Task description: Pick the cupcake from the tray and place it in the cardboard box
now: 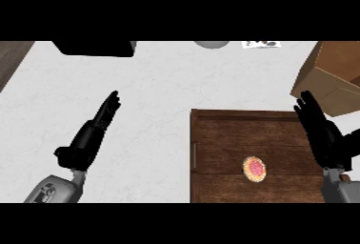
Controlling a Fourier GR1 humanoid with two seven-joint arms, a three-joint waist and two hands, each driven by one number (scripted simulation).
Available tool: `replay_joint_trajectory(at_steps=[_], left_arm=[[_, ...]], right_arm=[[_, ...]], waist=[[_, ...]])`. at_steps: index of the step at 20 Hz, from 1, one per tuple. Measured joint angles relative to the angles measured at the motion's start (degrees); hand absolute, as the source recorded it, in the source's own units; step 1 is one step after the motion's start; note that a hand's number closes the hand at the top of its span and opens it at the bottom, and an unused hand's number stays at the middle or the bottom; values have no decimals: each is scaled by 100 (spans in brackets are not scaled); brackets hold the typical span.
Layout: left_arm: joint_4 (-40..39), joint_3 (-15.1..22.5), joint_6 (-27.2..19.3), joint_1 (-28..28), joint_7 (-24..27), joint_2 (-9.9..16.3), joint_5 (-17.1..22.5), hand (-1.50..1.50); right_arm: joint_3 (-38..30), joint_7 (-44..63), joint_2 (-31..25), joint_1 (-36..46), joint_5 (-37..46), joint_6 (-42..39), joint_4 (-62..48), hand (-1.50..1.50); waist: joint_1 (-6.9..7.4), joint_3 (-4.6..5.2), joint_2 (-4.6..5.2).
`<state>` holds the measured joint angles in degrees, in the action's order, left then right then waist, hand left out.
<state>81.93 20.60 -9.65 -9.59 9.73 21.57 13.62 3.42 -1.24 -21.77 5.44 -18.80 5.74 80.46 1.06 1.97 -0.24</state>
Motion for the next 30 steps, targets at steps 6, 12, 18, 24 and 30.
replay_joint_trajectory(at_steps=[6,12,18,24,30], left_arm=[[-385,-604,-664,301,-263,16,61,0],[-640,-972,-985,509,-618,-11,233,0],[-634,-991,-1229,589,-762,-212,128,0],[-716,-1075,-1238,364,-979,-216,68,0],[-726,-1045,-1217,344,-972,-328,-50,0]], right_arm=[[142,-366,-504,72,399,-311,1089,150],[278,-678,-1116,-694,1997,466,1789,-150],[114,-822,-1540,-1819,2823,753,2925,-150],[-302,671,-2392,-2142,2899,17,4106,-150],[-300,2365,-2905,-1918,2724,-862,5115,-150]], waist=[[-115,-146,-28],[-216,-161,-29],[-240,-184,-14],[-212,-185,2],[-137,-185,16]])
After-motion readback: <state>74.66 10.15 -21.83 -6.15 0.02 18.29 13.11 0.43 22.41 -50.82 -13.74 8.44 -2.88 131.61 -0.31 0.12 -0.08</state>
